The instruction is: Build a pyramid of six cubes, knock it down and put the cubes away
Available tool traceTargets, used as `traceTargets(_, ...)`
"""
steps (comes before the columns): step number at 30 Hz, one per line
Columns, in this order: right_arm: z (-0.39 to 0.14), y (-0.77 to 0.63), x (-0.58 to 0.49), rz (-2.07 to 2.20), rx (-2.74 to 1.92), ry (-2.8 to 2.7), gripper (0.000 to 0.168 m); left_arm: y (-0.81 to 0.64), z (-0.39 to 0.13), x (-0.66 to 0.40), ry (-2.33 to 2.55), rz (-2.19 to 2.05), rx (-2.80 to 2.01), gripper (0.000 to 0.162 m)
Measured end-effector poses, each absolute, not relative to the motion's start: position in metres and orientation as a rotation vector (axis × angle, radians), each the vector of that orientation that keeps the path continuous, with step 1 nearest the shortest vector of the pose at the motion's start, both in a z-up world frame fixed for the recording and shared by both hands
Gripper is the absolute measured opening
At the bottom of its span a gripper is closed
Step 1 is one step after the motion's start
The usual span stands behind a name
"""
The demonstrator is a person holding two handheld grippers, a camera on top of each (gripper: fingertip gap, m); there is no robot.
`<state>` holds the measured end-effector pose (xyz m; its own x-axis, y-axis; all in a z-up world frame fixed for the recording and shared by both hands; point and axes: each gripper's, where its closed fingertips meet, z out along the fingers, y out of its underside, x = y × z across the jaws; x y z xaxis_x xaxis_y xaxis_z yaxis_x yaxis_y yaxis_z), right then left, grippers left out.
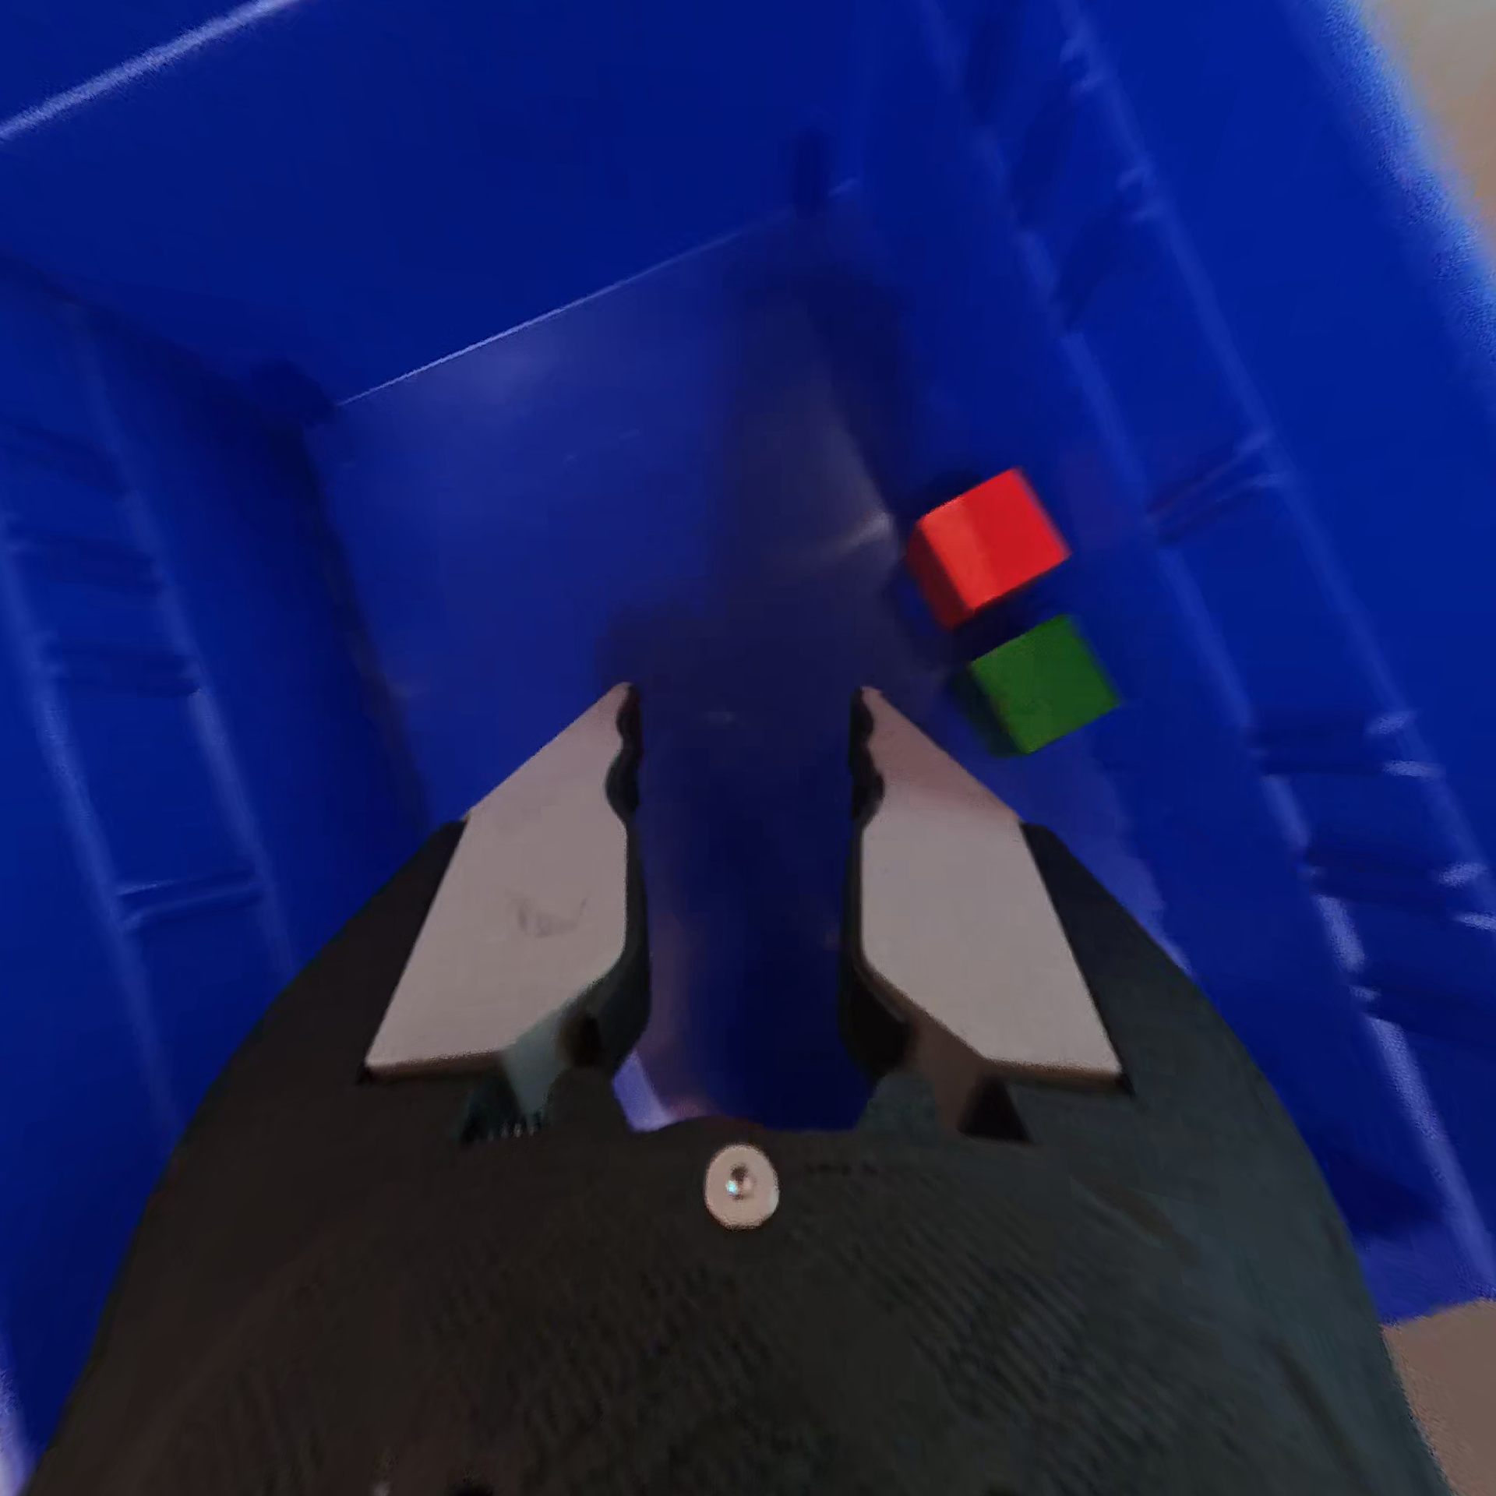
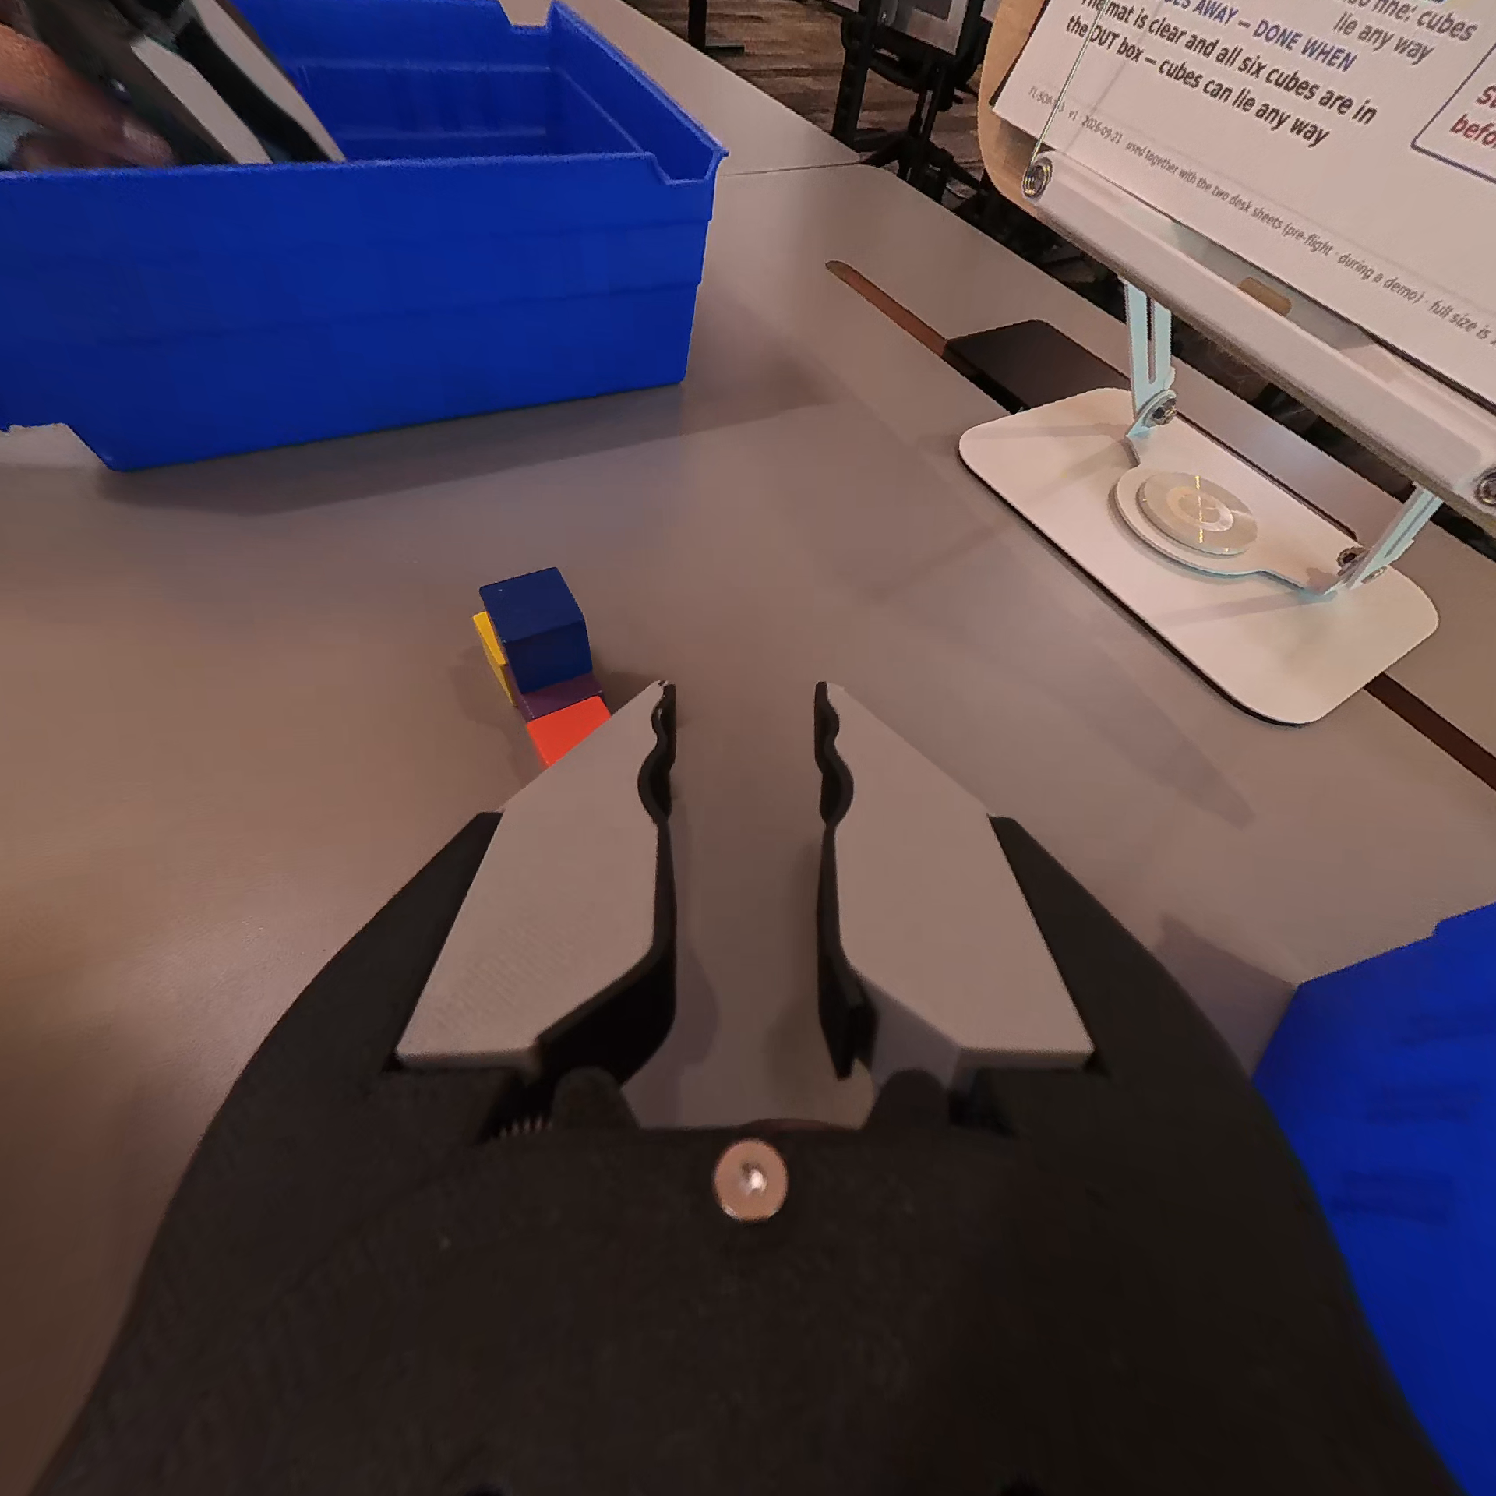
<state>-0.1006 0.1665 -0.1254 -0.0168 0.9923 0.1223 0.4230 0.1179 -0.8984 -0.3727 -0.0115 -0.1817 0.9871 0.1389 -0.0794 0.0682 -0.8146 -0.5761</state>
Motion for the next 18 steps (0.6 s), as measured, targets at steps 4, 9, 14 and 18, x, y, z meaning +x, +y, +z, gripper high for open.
traceTargets(4,-0.125,0.167,-0.1,0.875,-1.43,-1.567,0.032,-0.005,-0.172,-0.361,-0.118,0.055,-2.46,0.062)
traceTargets(9,-0.127,0.166,-0.1,0.861,-1.424,-1.582,0.032,0.001,-0.167,-0.32,0.058,-0.166,-2.423,0.063)
traceTargets(14,-0.13,0.163,-0.101,0.848,-1.418,-1.603,0.032,0.008,-0.178,-0.314,0.115,-0.084,-2.478,0.052)
traceTargets(18,-0.128,0.161,-0.101,0.835,-1.4,-1.608,0.031,0.014,-0.181,-0.316,0.016,-0.149,-2.47,0.055)
